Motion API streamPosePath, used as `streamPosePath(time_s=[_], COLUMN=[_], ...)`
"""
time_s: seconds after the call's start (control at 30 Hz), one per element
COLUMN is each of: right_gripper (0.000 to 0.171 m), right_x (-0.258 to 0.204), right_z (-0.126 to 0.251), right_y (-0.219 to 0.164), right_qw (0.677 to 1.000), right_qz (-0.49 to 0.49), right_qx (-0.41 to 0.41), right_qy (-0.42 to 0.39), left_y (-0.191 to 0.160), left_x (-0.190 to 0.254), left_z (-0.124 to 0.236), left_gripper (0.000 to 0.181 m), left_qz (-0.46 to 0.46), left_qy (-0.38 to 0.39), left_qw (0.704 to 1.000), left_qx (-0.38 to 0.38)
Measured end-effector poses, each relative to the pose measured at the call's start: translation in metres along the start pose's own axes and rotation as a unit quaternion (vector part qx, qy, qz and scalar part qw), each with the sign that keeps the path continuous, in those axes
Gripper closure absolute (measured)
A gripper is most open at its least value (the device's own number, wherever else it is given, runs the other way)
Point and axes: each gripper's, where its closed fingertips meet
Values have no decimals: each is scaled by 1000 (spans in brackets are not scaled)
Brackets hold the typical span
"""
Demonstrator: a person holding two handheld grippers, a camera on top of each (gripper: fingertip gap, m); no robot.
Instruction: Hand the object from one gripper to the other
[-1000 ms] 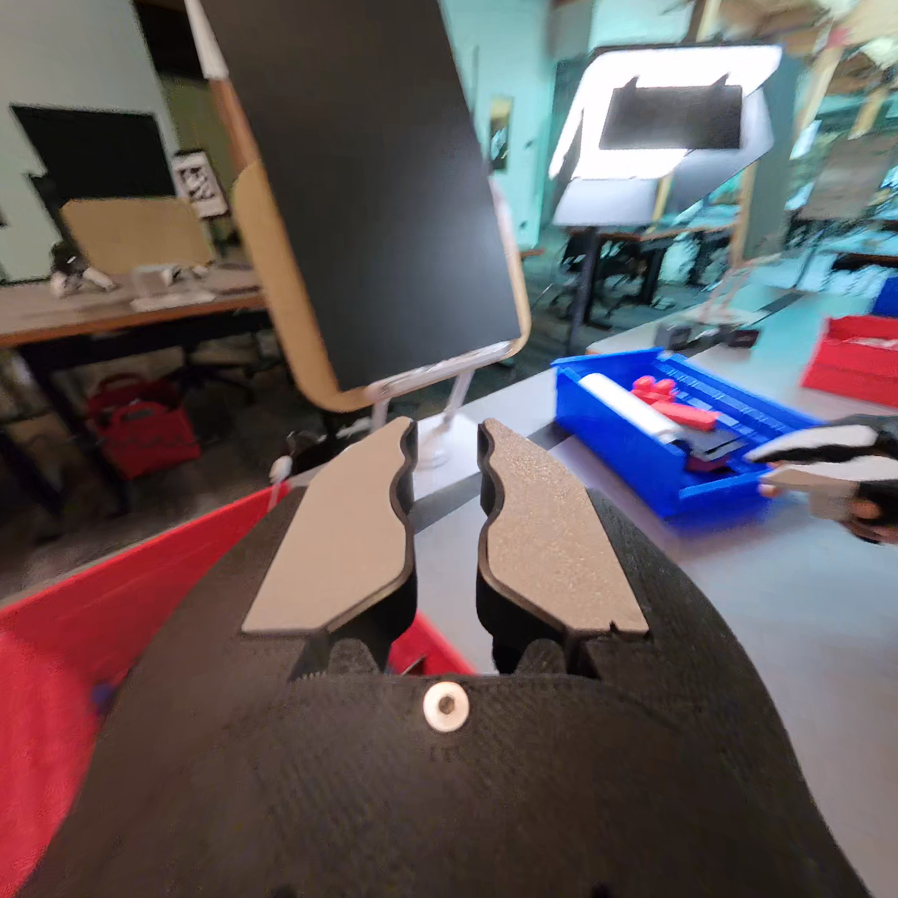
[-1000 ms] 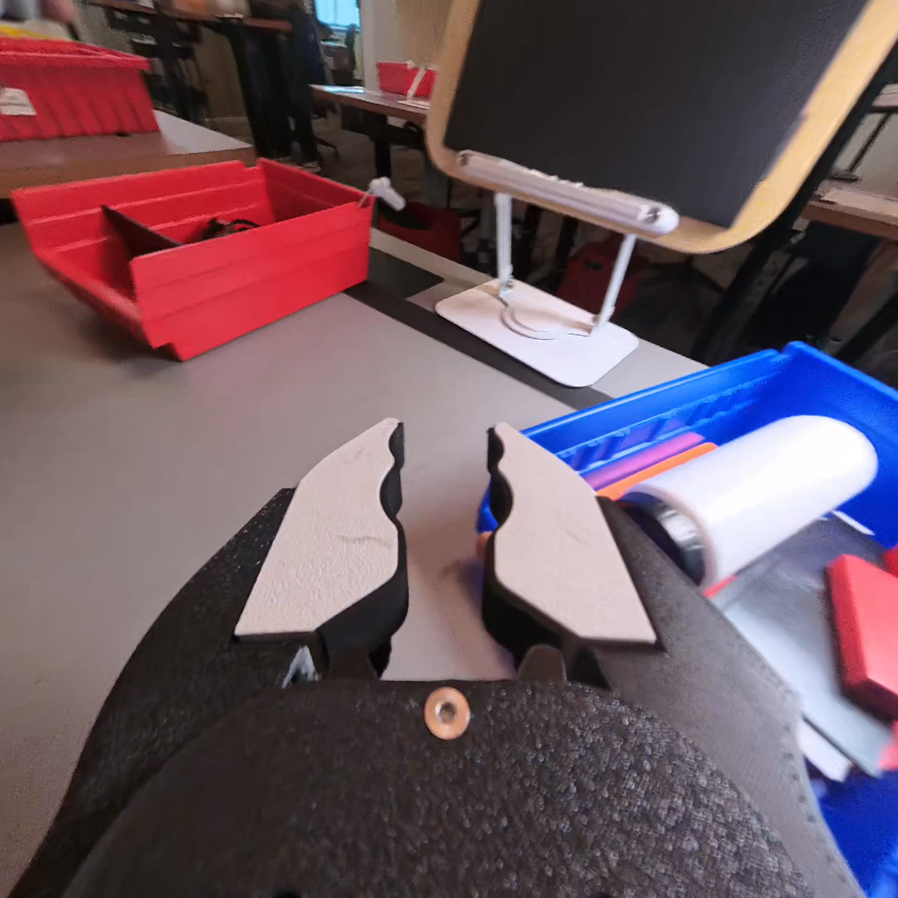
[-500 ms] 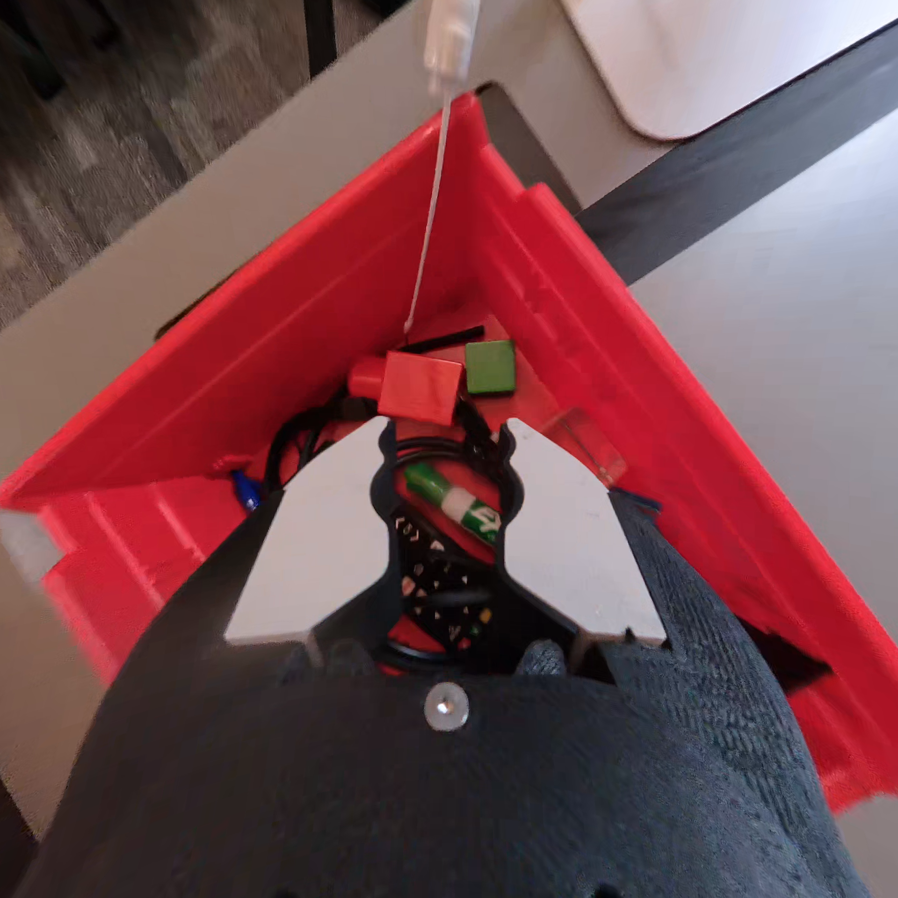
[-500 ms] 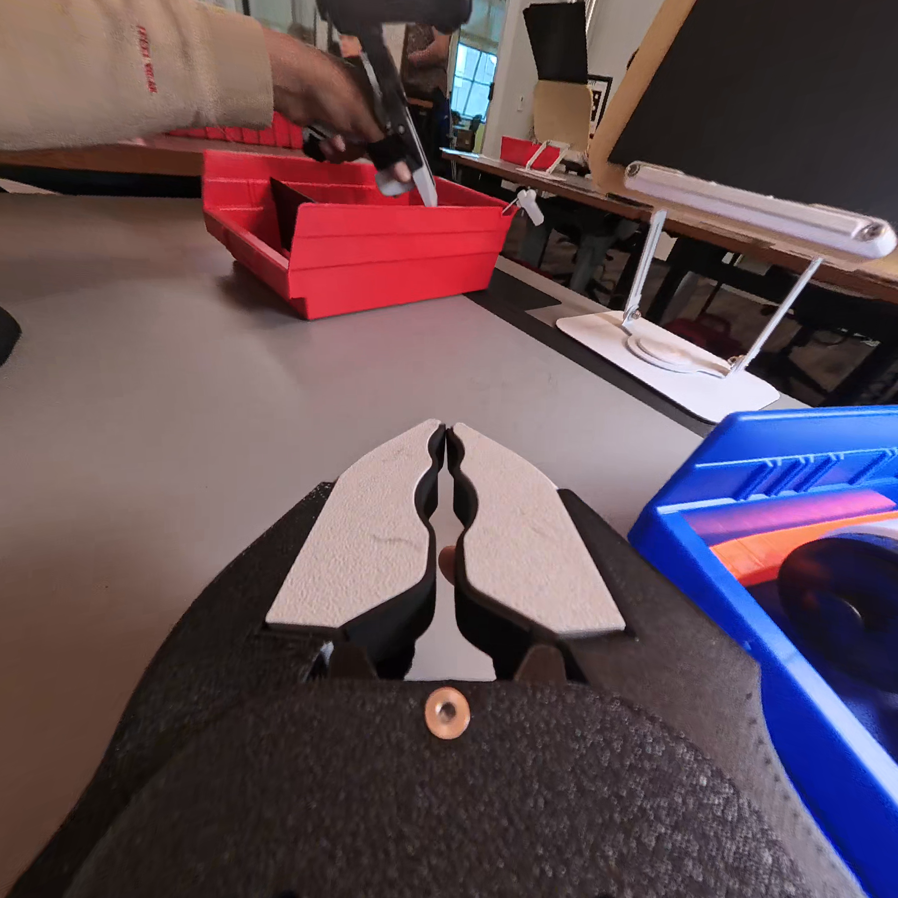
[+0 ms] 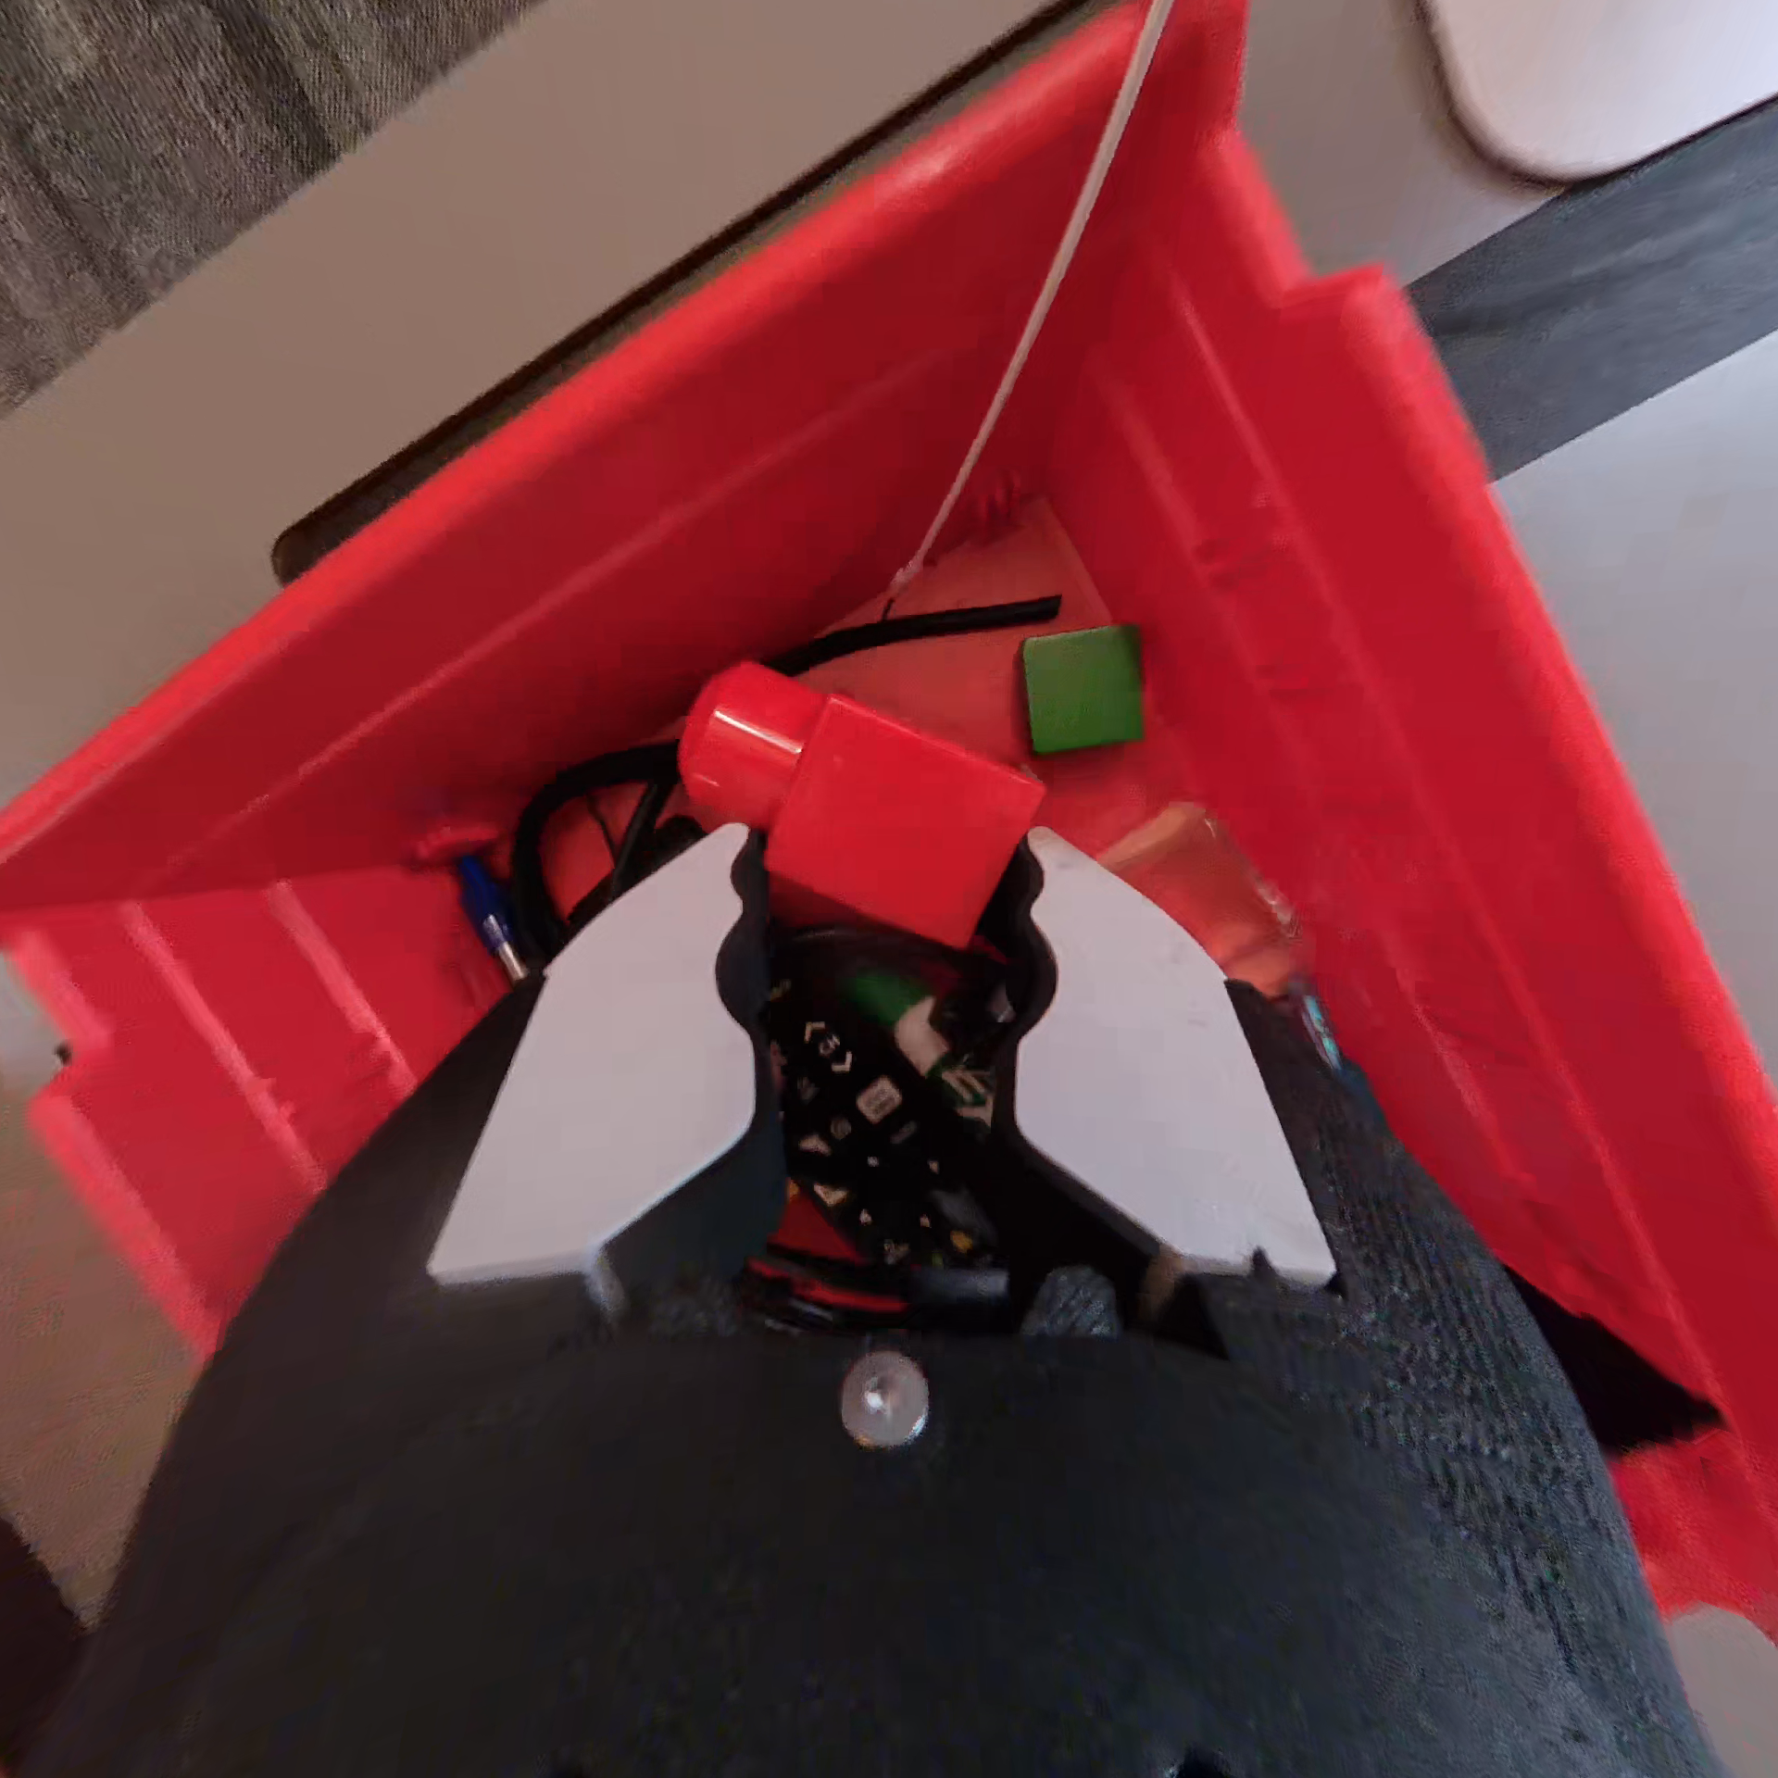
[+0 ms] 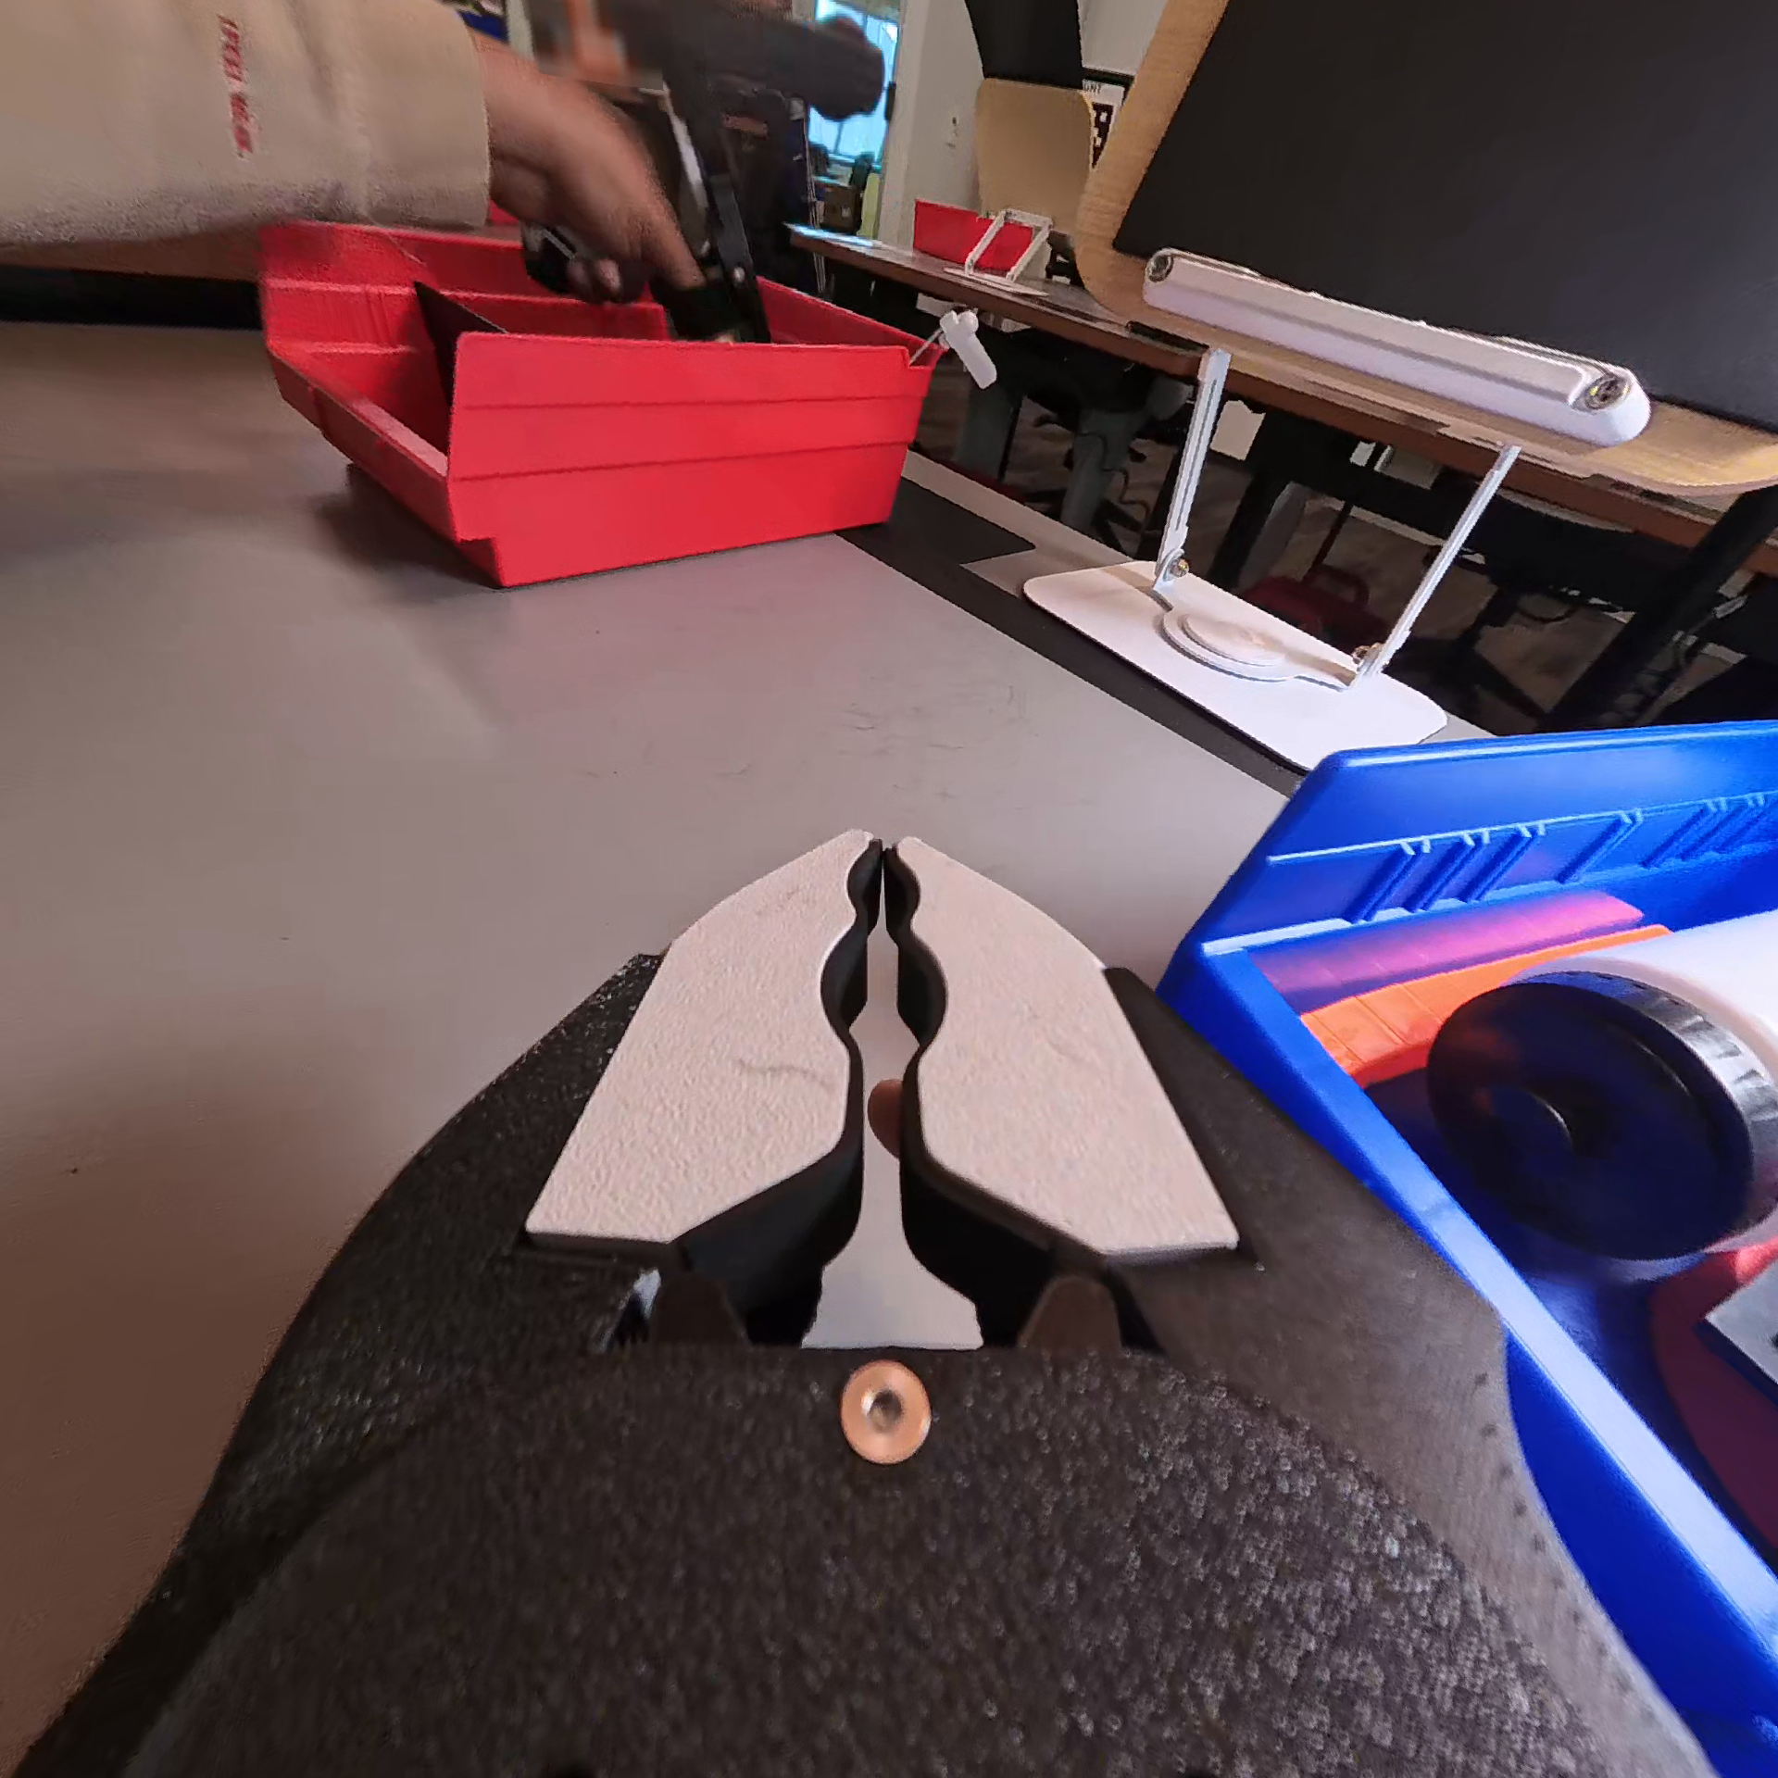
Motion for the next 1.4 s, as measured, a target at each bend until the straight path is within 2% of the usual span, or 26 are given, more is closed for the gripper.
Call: streamPosePath(time_s=[0.03, 0.1, 0.17, 0.3, 0.4, 0.5, 0.73, 0.83, 1.03, 1.17, 1.27, 1.4], right_gripper=[171, 171, 171, 171, 171, 171, 171, 171, 171, 171, 171, 171], right_x=[-1, -4, -7, -10, -15, -24, -47, -50, -45, -45, -45, -39], right_z=[0, -1, -2, 1, 7, 6, -1, 0, -6, -4, -4, -2], right_y=[1, 1, -1, 1, 21, 55, 130, 147, 177, 194, 185, 176], right_qw=[1000, 1000, 1000, 998, 997, 995, 985, 981, 976, 970, 972, 975], right_qz=[3, 9, 23, 59, 71, 71, 76, 76, 59, 36, 42, 35], right_qx=[2, 1, -2, 7, 43, 75, 152, 172, 203, 232, 222, 212], right_qy=[1, 4, 3, -10, -5, 8, 32, 39, 52, 64, 67, 64], left_y=[1, -2, -1, 16, 26, 25, 15, 17, 39, 52, 52, 43], left_x=[0, 0, -7, -27, -14, 10, 20, 14, 16, 37, 42, 29], left_z=[10, 25, 42, 112, 178, 212, 209, 227, 293, 323, 309, 245], left_gripper=[133, 133, 133, 133, 133, 133, 133, 132, 133, 133, 133, 133], left_qz=[8, 18, 11, 44, 32, 18, -64, -91, -123, -102, -79, -54], left_qy=[-7, -5, 37, 131, 163, 171, 206, 228, 238, 196, 201, 221], left_qw=[1000, 999, 996, 968, 943, 938, 945, 939, 921, 903, 891, 897], left_qx=[20, 47, 83, 210, 288, 301, 245, 240, 284, 367, 399, 378])
Point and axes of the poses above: each gripper's, where its closed fingertips meet, z back along the fingers, y out of its top, x = y × z across the jaws, and after that the axes turned 11 degrees about -z, right-handed
